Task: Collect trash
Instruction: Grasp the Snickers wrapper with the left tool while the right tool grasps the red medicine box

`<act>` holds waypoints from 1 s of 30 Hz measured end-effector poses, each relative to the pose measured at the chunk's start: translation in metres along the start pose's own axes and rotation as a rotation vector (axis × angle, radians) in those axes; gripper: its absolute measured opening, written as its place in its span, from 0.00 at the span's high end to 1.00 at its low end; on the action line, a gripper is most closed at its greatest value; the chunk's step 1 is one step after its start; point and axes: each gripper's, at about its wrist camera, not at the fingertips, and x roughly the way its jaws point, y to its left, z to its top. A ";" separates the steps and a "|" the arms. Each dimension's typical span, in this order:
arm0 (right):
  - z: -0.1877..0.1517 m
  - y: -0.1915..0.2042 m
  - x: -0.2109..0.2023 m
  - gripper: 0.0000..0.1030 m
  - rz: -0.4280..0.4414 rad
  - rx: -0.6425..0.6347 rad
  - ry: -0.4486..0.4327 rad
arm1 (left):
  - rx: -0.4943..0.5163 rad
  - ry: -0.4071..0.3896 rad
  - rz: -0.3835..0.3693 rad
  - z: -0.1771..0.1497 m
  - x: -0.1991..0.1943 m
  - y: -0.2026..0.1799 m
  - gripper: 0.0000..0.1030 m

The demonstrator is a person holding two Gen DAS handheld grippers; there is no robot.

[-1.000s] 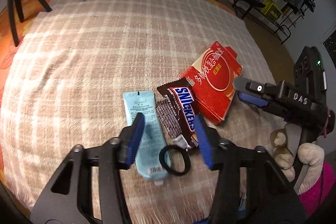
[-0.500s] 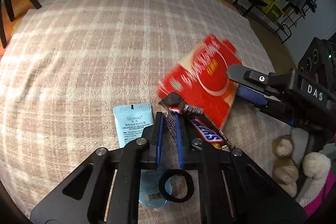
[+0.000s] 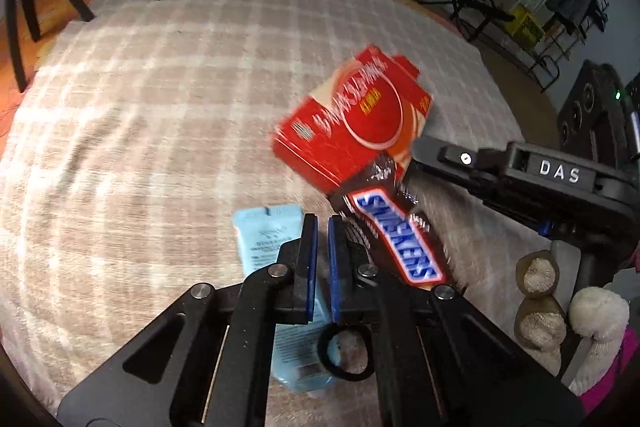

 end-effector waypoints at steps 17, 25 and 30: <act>0.023 0.012 -0.012 0.26 -0.164 -0.021 0.018 | -0.073 0.029 -0.090 -0.001 -0.006 0.011 0.35; 0.023 0.001 -0.016 0.26 -0.165 0.007 0.030 | -0.067 0.023 -0.127 0.007 0.014 -0.001 0.83; 0.026 0.013 -0.002 0.23 -0.179 0.007 0.052 | -0.060 -0.020 -0.125 0.006 -0.003 0.002 0.96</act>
